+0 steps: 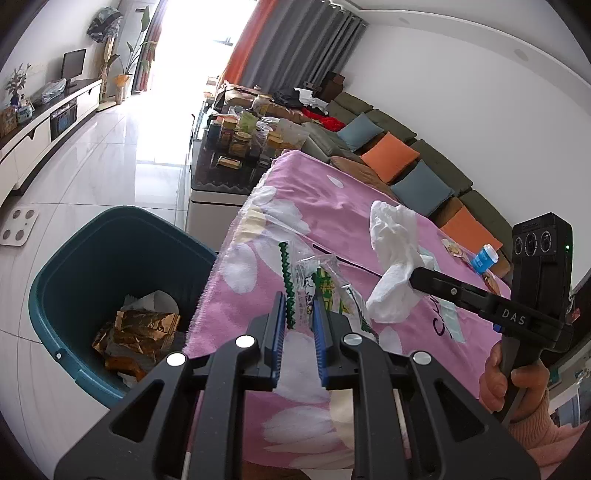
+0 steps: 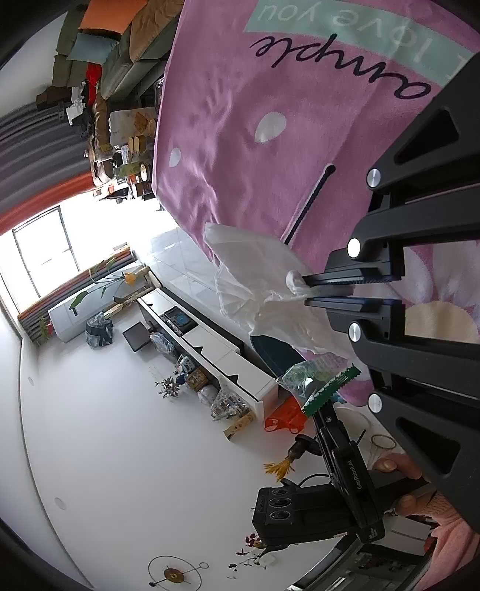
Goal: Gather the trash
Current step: 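Lift snack bag and tissue and carry both toward the teal bin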
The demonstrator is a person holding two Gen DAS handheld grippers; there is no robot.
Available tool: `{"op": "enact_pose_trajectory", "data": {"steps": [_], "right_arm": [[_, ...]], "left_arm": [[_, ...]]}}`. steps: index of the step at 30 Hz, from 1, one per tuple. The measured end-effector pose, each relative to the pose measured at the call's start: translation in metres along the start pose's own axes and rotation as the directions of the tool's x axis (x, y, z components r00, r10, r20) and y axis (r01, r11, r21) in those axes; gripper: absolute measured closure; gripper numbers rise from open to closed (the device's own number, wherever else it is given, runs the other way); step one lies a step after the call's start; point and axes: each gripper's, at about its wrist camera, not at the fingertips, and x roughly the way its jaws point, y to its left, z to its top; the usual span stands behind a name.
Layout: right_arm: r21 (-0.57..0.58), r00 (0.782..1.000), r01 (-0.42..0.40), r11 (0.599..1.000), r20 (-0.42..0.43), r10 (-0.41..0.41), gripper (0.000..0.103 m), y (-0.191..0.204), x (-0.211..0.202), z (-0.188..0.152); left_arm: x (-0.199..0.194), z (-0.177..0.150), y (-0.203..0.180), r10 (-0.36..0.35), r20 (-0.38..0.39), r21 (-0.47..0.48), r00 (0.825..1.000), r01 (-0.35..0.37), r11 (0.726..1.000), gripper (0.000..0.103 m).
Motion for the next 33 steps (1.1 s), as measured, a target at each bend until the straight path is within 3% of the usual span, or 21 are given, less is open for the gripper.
{"op": "enact_pose_trajectory", "data": {"steps": [33], "right_arm": [[-0.082, 0.998, -0.043, 0.996, -0.051, 0.039, 0.098, 0.037, 0.035, 0.013]], "left_arm": [[-0.020, -0.003, 0.029, 0.079, 0.043, -0.059, 0.996, -0.077, 0.995, 0.088]]}}
